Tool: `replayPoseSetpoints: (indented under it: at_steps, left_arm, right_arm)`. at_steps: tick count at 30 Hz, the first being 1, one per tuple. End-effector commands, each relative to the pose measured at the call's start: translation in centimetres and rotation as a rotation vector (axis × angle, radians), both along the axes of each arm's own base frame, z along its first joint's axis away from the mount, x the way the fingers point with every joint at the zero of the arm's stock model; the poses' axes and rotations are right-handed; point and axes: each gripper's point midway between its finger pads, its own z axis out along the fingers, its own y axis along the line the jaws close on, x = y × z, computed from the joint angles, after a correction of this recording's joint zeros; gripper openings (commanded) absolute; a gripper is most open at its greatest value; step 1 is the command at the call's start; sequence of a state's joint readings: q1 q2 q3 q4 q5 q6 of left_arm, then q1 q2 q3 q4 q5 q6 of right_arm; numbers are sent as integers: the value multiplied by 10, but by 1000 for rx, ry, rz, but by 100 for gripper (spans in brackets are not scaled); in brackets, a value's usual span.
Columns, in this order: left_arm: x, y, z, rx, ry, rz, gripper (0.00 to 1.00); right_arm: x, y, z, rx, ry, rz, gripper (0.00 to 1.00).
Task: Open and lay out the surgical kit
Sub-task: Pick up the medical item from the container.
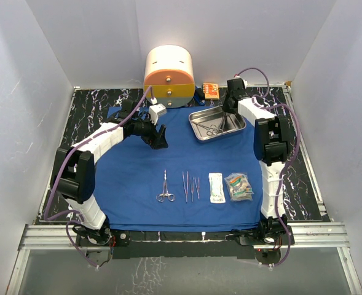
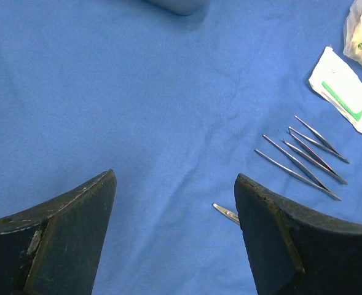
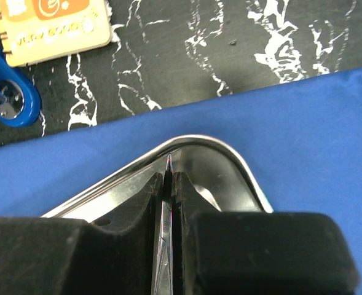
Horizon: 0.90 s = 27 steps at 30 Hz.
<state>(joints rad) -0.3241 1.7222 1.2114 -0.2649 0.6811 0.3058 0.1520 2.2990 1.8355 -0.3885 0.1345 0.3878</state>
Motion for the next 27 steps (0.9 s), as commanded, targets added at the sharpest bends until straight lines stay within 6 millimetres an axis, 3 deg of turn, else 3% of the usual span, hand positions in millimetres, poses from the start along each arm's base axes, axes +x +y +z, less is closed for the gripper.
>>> replayPoseSetpoints:
  at_steps: [1,10,27]
  left_arm:
    - [-6,-5,21,-43,-39,-28,77]
    - [-1,-8,22,-55,-37,-26,77]
    - [41,-42,31,-137,-25,-1,77]
  right_arm:
    - [24,-11,60,77,-140,-80,0]
    - [20,-6,68,121,-141,-77,0]
    - [12,-5,126,114,-245,-28,0]
